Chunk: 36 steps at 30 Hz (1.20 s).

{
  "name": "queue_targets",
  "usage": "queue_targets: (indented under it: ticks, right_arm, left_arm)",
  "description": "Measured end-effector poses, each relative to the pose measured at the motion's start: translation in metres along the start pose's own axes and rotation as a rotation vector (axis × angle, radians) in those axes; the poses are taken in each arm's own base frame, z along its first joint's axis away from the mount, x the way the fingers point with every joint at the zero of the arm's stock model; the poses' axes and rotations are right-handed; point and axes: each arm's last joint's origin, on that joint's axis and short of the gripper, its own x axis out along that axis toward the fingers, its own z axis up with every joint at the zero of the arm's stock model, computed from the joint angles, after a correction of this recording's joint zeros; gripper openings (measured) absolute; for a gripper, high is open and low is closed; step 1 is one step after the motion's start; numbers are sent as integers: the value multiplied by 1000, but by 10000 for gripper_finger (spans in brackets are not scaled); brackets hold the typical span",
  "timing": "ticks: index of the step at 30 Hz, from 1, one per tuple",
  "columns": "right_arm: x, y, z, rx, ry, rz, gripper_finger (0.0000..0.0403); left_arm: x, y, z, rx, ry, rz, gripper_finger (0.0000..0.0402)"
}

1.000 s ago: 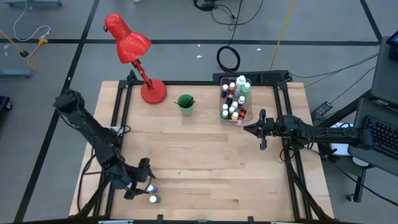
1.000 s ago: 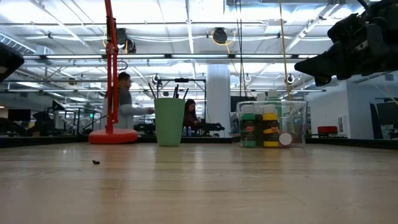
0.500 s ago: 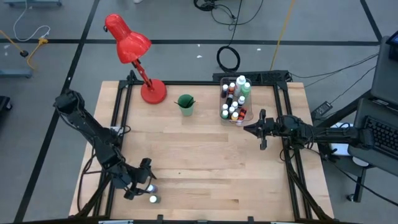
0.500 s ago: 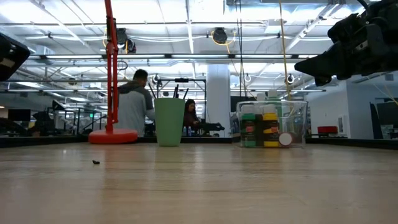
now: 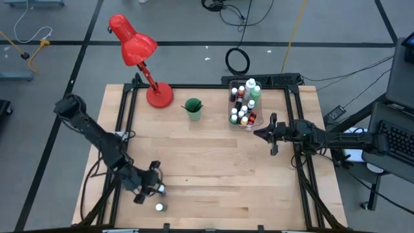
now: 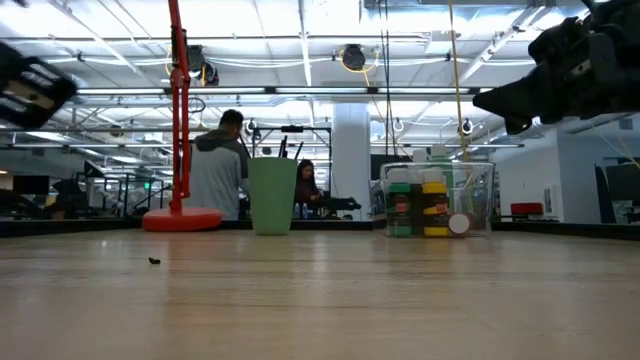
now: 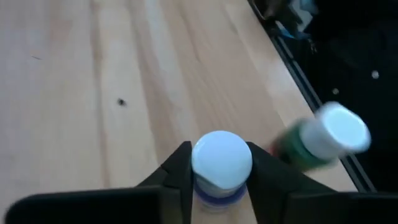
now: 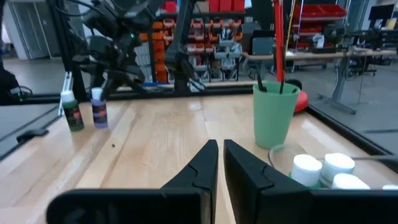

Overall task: Pick & Place Paint Supplies
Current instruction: Put the violet paint bottle into the transparent bin

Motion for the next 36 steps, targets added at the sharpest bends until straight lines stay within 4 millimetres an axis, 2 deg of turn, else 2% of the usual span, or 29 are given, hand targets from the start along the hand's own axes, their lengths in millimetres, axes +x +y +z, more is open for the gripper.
queue_targets:
  ticks: [4, 11, 14, 19, 22, 24, 29, 33, 36]
  right_arm:
    - [0, 0, 1, -1, -15, 2, 22]
    - [0, 0, 2, -5, -18, 2, 22]
    - [0, 0, 2, -7, -23, 2, 22]
    - [0, 0, 3, -8, -35, 14, 22]
    - [0, 4, 8, -55, -87, 104, 22]
    - [-1, 8, 12, -106, -134, 211, 22]
    - [-3, 19, 16, -168, -193, 354, 22]
    - [-5, 26, 18, -217, -226, 430, 23]
    - [-6, 31, 17, -223, -232, 488, 23]
  left_arm:
    - [-5, 20, 28, -21, -44, 26, 98]
    - [-37, 64, 122, -13, -245, 88, 98]
    - [-46, 94, 159, 35, -309, 163, 98]
    - [-46, 161, 208, 31, -374, 299, 98]
    - [-33, 197, 234, 77, -423, 366, 98]
    - [-18, 221, 248, 119, -436, 398, 98]
    - [24, 286, 278, 137, -437, 350, 98]
    - [63, 326, 286, 175, -415, 368, 98]
    - [86, 349, 281, 187, -336, 392, 98]
